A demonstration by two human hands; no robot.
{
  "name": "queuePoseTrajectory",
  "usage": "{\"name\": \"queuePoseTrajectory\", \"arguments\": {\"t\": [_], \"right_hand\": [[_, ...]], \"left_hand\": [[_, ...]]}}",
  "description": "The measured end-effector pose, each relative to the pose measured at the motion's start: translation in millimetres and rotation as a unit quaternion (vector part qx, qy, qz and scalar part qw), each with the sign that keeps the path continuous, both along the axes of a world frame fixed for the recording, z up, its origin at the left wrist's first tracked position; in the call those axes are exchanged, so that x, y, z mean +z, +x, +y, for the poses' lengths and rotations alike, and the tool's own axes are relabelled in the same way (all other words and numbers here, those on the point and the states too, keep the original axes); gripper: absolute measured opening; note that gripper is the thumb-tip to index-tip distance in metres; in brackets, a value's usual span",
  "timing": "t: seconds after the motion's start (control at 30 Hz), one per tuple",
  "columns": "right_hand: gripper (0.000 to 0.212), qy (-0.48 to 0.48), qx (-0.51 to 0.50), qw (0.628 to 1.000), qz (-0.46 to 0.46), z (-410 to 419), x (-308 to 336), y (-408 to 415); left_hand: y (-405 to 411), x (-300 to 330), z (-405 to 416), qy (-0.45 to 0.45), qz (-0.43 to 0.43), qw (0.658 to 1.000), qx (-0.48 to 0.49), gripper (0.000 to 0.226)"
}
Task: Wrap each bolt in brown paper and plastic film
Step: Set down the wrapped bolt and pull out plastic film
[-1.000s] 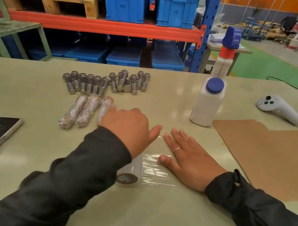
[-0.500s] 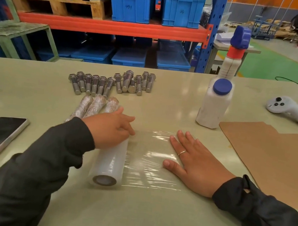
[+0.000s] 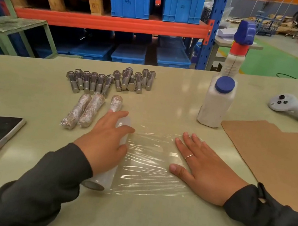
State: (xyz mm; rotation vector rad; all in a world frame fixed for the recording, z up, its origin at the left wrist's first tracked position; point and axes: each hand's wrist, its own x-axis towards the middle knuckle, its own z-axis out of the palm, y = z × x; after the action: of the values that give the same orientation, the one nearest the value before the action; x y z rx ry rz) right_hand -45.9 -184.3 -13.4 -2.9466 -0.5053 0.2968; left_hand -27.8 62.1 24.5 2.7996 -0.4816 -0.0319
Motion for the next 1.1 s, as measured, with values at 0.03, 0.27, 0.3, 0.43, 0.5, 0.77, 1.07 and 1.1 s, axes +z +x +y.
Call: {"name": "queuePoseTrajectory", "arguments": {"t": [0.03,0.27,0.3,0.43,0.5,0.77,1.07,1.1], "right_hand": [[0.089,0.0,0.001,1.0,0.0,-0.1,0.2,-0.2],[0.089,-0.001,-0.001,1.0,-0.006,0.5,0.3,-1.0],[0.088,0.001,-0.001,1.0,-0.004,0.7,0.7,-1.1],[0.089,0.002,0.004,1.0,0.009,0.0,3.8,-0.6],[0.088,0.006,0.01,1.0,0.018,-0.8,5.9,-0.8],[0.084,-0.017,0.011,0.999,0.026,-4.1,10.0,-6.8],[0.079,-0.036,-0.008,0.999,0.036,-13.9,12.2,-19.2],[0.08,-0.034,-0.009,0.999,0.035,-13.8,11.8,-19.2]], "left_hand": [[-3.3,-0.8,1.0,-0.026,-0.005,1.0,0.007,0.047],[-17.2,-3.8,9.4,-0.123,-0.026,0.988,0.089,0.046],[-17.8,-3.8,12.3,-0.136,-0.028,0.985,0.098,0.045],[-17.9,-4.6,23.7,-0.19,-0.019,0.975,0.118,0.042],[-18.1,-4.4,27.2,-0.22,-0.017,0.968,0.123,0.04],[-18.1,1.8,28.1,-0.04,-0.03,0.997,0.066,0.05],[28.0,27.7,-1.7,0.323,-0.083,0.937,0.104,0.048],[41.0,27.0,-7.5,0.319,-0.07,0.942,0.083,0.047]]}}
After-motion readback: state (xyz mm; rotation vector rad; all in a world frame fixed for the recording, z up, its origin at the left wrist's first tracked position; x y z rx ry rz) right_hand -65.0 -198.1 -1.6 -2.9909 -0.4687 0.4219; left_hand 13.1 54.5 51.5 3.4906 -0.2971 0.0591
